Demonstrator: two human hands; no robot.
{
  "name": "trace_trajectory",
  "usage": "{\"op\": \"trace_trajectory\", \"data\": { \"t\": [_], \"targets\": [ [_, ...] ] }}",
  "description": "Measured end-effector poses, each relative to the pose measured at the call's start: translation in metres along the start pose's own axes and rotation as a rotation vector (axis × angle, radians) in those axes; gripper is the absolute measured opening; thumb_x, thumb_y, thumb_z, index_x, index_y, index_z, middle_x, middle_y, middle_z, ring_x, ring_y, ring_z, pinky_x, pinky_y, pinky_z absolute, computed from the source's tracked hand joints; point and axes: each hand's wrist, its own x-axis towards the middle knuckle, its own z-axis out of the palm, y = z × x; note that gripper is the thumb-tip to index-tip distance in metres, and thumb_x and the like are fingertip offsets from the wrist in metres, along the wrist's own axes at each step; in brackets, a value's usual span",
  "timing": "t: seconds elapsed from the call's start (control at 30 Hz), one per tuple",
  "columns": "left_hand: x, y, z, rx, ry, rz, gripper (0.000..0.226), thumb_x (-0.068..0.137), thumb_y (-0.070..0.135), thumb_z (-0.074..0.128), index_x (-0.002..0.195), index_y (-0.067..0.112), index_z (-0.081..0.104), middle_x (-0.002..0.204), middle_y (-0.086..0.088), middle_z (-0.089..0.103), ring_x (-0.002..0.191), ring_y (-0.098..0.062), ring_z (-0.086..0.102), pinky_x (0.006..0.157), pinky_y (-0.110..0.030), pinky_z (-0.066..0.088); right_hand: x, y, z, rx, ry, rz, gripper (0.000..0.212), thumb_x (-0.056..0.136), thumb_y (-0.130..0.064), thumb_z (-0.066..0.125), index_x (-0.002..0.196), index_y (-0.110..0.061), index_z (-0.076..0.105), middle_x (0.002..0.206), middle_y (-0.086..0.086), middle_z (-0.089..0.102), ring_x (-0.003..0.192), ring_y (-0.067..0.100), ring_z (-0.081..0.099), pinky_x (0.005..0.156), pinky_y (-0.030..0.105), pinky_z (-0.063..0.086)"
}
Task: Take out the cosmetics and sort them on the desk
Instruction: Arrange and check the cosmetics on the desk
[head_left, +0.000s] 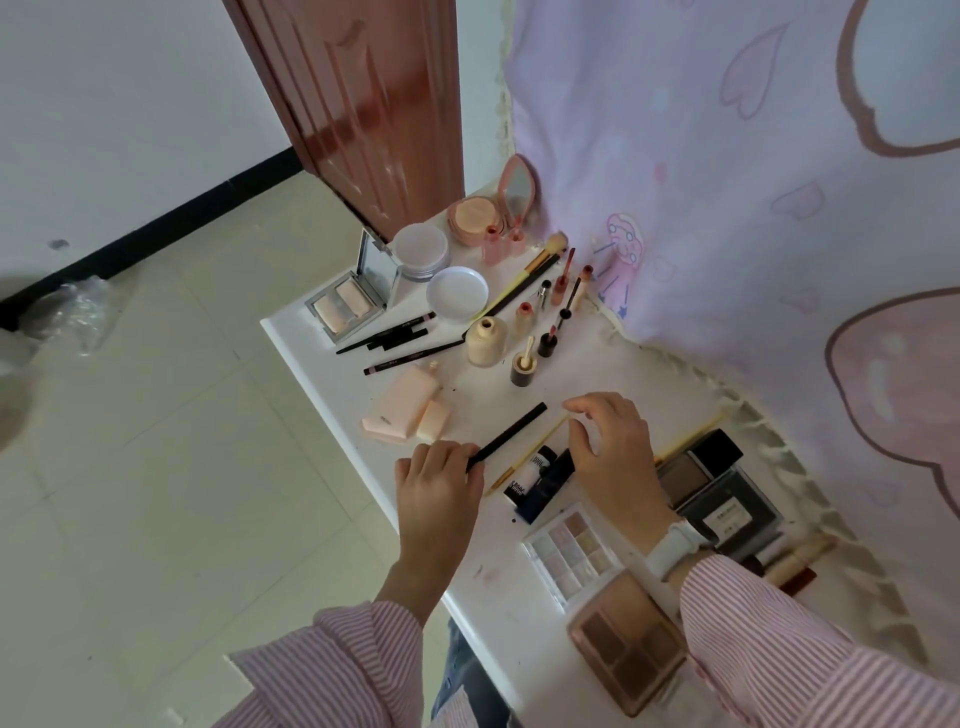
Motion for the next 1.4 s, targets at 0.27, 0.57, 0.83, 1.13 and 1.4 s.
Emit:
{"op": "trace_trajectory", "data": {
  "t": [0.27, 0.57, 0.83, 1.13, 1.4],
  "targets": [
    [-0.018, 0.01, -0.024, -0.152, 0.012, 0.103, 0.016, 0.076, 0.005, 0.072, 0.092, 0.007, 0.068, 0.083, -0.002, 0.066, 0.071, -0.016, 0.061, 0.074, -0.023, 0.041, -0.008, -0.027, -0.017, 0.709, -0.233, 0.39, 0.016, 0.09, -0.018, 0.053, 0.085, -0.008, 0.064, 0.049, -0.008, 0.045, 0.045, 0.003, 0.04, 0.045, 0.013, 0.036],
    [-0.031, 0.026, -0.03, -0.137, -0.106, 0.087, 0.013, 0.081, 0.012, 0.058, 0.089, 0.008, 0.068, 0.059, 0.001, 0.058, 0.038, -0.011, 0.046, 0.037, -0.011, 0.02, -0.029, -0.039, -0.011, 0.622, -0.236, 0.353, 0.012, 0.091, -0.013, 0.054, 0.081, -0.009, 0.061, 0.059, 0.001, 0.051, 0.049, 0.0, 0.045, 0.053, 0.014, 0.041],
    [-0.034, 0.01, -0.029, -0.212, -0.245, -0.018, 0.024, 0.092, 0.035, 0.051, 0.111, 0.032, 0.039, 0.061, 0.015, 0.043, 0.05, 0.001, 0.041, 0.048, -0.009, 0.026, -0.031, -0.032, -0.018, 0.71, -0.19, 0.376, 0.011, 0.09, -0.009, 0.053, 0.082, -0.006, 0.061, 0.048, -0.01, 0.051, 0.043, -0.001, 0.043, 0.045, 0.01, 0.035],
    [-0.044, -0.021, -0.016, -0.398, -0.223, -0.33, 0.013, 0.098, 0.012, 0.037, 0.098, 0.025, 0.034, 0.105, 0.0, 0.061, 0.077, -0.007, 0.052, 0.062, -0.012, 0.037, 0.005, 0.004, -0.019, 0.447, -0.061, 0.393, 0.011, 0.091, -0.01, 0.051, 0.085, -0.018, 0.056, 0.077, -0.001, 0.058, 0.07, 0.009, 0.052, 0.064, 0.016, 0.041],
    [-0.02, -0.01, -0.008, -0.161, -0.063, -0.137, 0.011, 0.083, 0.01, 0.066, 0.094, 0.009, 0.07, 0.089, -0.005, 0.066, 0.084, -0.022, 0.06, 0.079, -0.029, 0.039, 0.055, 0.014, -0.008, 0.202, -0.349, 0.302, 0.017, 0.093, -0.007, 0.045, 0.096, -0.01, 0.061, 0.08, -0.001, 0.057, 0.07, 0.002, 0.051, 0.062, 0.01, 0.037]
  ]
}}
